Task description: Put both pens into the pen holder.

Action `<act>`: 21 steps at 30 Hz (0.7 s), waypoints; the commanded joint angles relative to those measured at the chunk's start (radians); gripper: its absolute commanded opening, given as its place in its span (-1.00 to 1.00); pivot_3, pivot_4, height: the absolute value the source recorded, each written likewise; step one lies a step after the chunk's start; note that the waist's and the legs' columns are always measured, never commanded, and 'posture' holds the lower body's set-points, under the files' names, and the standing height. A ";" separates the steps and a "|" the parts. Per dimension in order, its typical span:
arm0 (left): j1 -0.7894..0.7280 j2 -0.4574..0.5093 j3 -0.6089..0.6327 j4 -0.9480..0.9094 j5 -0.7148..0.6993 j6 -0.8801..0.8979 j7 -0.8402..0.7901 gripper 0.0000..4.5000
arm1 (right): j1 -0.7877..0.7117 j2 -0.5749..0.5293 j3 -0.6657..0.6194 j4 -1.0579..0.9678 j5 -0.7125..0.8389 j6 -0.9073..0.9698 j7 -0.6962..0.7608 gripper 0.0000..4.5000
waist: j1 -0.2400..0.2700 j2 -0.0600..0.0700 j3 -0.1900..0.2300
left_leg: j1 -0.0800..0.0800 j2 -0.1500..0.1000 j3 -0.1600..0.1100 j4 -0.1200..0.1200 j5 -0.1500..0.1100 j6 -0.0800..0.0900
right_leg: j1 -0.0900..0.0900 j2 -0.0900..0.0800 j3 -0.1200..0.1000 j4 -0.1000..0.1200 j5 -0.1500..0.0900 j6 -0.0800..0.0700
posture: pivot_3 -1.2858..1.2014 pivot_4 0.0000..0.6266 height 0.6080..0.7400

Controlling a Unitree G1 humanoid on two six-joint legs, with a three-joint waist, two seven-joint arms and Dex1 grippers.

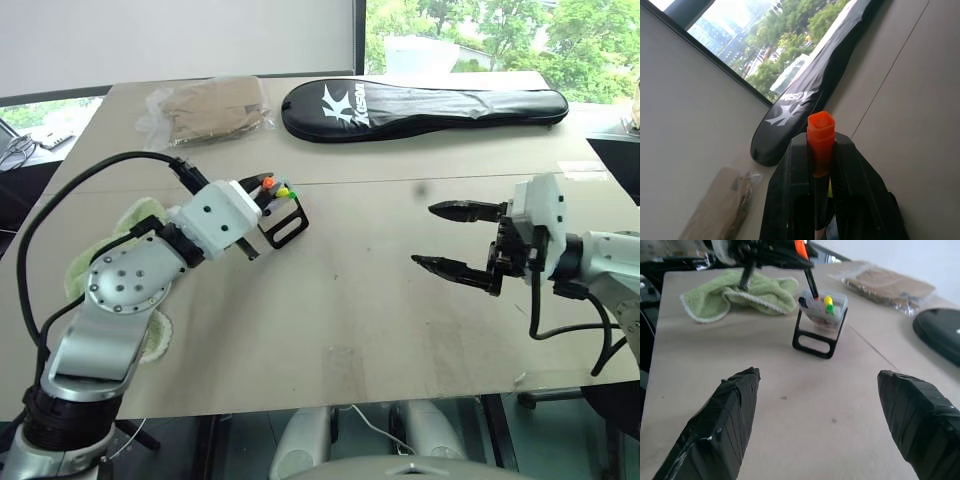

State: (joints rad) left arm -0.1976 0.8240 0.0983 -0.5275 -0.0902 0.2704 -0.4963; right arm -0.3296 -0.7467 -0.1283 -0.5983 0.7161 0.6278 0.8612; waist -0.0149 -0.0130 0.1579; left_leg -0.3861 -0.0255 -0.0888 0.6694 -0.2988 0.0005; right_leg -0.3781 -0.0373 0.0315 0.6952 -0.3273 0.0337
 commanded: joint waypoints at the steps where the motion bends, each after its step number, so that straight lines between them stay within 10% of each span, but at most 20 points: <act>1: -0.025 -0.010 0.019 0.015 0.041 -0.006 0.013 -1.00 | -0.014 0.022 -0.035 -0.044 0.041 -0.025 -0.028 0.78 | 0.000 0.000 0.000 | 0.000 0.000 0.000 0.000 0.000 0.000 | 0.000 0.000 0.000 0.000 0.000 0.000 | 0.03 -0.52 1.00; 6: -0.031 -0.054 0.040 0.018 0.010 0.002 0.000 -1.00 | -0.008 0.039 -0.034 -0.051 0.059 -0.021 -0.061 0.78 | 0.000 0.000 0.000 | 0.000 0.000 0.000 0.000 0.000 0.000 | 0.000 0.000 0.000 0.000 0.000 0.000 | 0.03 -0.52 1.00; 7: -0.027 -0.062 0.047 0.012 0.005 0.003 -0.002 -0.57 | -0.004 0.043 -0.036 -0.055 0.064 -0.022 -0.069 0.79 | 0.000 0.000 0.000 | 0.000 0.000 0.000 0.000 0.000 0.000 | 0.000 0.000 0.000 0.000 0.000 0.000 | 0.03 -0.52 1.00; 13: -0.014 -0.116 0.094 -0.052 -0.154 0.004 -0.069 0.53 | 0.026 0.043 -0.034 -0.064 0.080 -0.013 -0.094 0.79 | 0.000 0.000 0.000 | -0.001 0.000 -0.001 0.001 0.000 0.000 | 0.000 -0.001 -0.001 0.000 0.000 0.000 | 0.03 -0.52 1.00; 18: 0.056 -0.123 0.146 -0.175 -0.559 0.219 -0.175 0.53 | 0.108 0.014 0.001 -0.022 -0.012 -0.026 -0.101 0.79 | 0.000 0.000 0.000 | -0.001 0.000 0.000 0.001 0.000 0.000 | 0.000 -0.001 -0.001 0.000 0.000 0.000 | 0.03 -0.52 1.00; 21: 0.197 -0.079 0.138 -0.201 -0.573 0.281 -0.209 0.53 | 0.209 -0.009 0.015 0.019 -0.107 -0.074 -0.089 0.79 | -0.002 0.000 0.000 | 0.001 0.000 0.000 0.000 0.000 0.000 | 0.001 -0.001 0.000 0.000 0.000 0.000 | 0.03 -0.52 1.00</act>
State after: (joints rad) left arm -0.0486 0.7302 0.2198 -0.7002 -0.6482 0.5220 -0.6922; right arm -0.1543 -0.7440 -0.1103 -0.5822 0.6553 0.5948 0.7662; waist -0.0174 -0.0132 0.1575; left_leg -0.3847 -0.0252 -0.0886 0.6694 -0.2987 0.0004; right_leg -0.3771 -0.0377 0.0319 0.6956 -0.3274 0.0337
